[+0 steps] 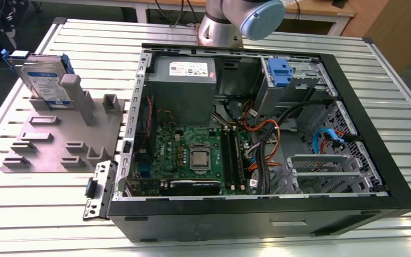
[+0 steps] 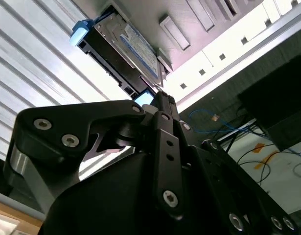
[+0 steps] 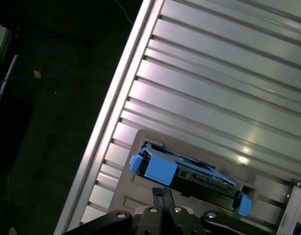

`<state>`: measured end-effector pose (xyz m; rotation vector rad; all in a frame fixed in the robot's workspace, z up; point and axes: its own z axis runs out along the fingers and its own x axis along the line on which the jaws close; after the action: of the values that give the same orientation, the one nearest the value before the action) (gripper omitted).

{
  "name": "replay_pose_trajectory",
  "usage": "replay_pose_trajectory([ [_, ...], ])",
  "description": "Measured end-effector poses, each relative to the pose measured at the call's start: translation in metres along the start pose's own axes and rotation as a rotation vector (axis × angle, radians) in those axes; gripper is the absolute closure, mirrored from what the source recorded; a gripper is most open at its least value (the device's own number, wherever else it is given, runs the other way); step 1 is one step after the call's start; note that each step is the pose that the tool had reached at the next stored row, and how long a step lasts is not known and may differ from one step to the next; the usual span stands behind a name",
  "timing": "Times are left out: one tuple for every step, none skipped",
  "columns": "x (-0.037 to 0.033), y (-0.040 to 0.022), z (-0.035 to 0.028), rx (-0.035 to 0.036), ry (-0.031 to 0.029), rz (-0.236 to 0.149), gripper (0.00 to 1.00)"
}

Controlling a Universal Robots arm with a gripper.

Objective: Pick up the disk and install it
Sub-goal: 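Pick up the disk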

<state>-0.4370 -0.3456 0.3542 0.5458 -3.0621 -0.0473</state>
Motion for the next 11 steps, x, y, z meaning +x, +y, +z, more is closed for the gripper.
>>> replay_pose_trajectory([
  [0.0000, 0.0000, 0.0000, 0.0003, 0.0005, -0.013, 0.89],
  [0.0000, 0.0000, 0.0000, 0.0006, 0.0009, -0.025, 0.89],
  [0.0000, 0.0000, 0.0000, 0.0009, 0.0013, -0.035, 0.89],
  [0.0000, 0.0000, 0.0000, 0.0010, 0.0015, -0.042, 0.89],
  [0.0000, 0.0000, -0.0001, 0.0011, 0.0016, -0.044, 0.89],
  [0.0000, 0.0000, -0.0001, 0.0011, 0.0017, -0.044, 0.89],
  [0.0000, 0.0000, 0.0000, 0.0011, 0.0016, -0.044, 0.89],
  [0.0000, 0.0000, 0.0000, 0.0011, 0.0016, -0.044, 0.89],
  [0.0000, 0.0000, 0.0000, 0.0011, 0.0016, -0.044, 0.89],
  [0.0000, 0.0000, 0.0000, 0.0011, 0.0016, -0.044, 0.89],
  [0.0000, 0.0000, 0.0000, 0.0011, 0.0016, -0.044, 0.89],
])
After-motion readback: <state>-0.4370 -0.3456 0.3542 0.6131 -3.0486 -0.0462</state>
